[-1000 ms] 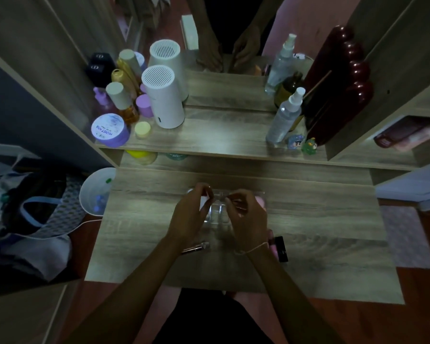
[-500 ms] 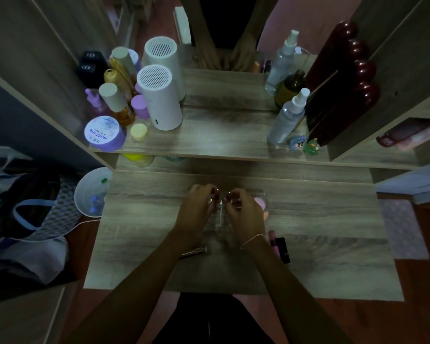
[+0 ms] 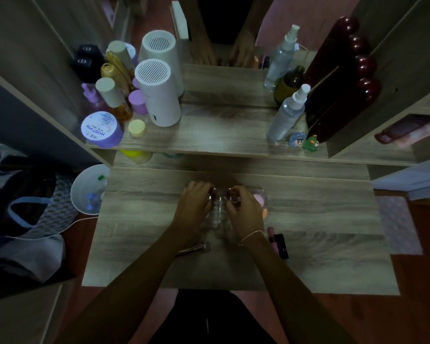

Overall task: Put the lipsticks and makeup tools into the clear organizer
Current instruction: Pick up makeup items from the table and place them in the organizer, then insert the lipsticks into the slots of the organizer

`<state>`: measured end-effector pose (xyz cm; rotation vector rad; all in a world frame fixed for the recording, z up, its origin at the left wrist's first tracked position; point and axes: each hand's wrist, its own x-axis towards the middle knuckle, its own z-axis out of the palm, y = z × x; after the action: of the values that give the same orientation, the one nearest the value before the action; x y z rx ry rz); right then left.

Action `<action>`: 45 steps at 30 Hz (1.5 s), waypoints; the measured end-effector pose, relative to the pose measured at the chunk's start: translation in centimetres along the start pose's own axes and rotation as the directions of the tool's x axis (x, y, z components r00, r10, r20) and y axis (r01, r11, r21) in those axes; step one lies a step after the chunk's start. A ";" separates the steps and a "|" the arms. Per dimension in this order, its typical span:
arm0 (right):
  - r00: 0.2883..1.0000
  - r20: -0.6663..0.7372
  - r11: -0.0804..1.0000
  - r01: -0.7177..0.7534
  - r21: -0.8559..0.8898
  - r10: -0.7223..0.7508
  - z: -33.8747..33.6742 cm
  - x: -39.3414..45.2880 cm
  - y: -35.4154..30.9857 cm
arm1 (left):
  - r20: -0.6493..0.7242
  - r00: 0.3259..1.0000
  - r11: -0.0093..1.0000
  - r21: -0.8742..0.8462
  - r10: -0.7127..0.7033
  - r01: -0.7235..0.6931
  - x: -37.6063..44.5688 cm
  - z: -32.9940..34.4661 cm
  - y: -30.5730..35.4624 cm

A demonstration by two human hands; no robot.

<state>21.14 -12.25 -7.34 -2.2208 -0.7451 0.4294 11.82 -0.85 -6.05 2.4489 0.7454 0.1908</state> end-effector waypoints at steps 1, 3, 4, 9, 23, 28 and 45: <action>1.000 0.008 1.000 -0.005 0.004 0.005 0.0 -0.1 0.1 | -0.003 1.000 1.000 -0.004 -0.001 0.001 0.0 0.0 0.0; 0.999 0.028 1.000 -0.018 0.009 0.018 0.2 0.0 0.3 | -0.004 1.000 1.000 0.003 -0.008 0.008 0.0 0.0 -0.1; 0.999 0.031 1.000 -0.023 0.008 0.023 0.3 0.1 0.3 | -0.003 1.000 1.000 0.007 -0.014 0.014 0.0 0.0 -0.1; 0.999 -0.014 0.999 -0.039 0.005 0.039 0.7 0.0 0.5 | -0.012 1.000 1.000 -0.003 -0.028 0.028 0.0 0.1 -0.2; 0.984 0.097 0.980 -0.159 0.120 0.148 1.4 -5.0 1.2 | -0.060 0.995 0.996 -0.047 -0.075 0.072 -5.5 -0.1 -1.1; 0.993 0.065 0.994 -0.102 0.027 0.100 0.3 -7.2 2.9 | 0.078 0.997 0.999 0.036 0.030 -0.033 -8.3 0.9 -1.2; 0.951 -0.098 0.904 -0.308 -0.298 0.292 -4.3 -10.7 8.1 | 0.302 0.953 0.984 0.172 -0.016 -0.038 -12.1 1.6 -4.0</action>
<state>18.12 -25.79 -9.65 -2.6494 -0.4645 0.4249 0.32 -5.60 -9.29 2.5671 0.6344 -0.2531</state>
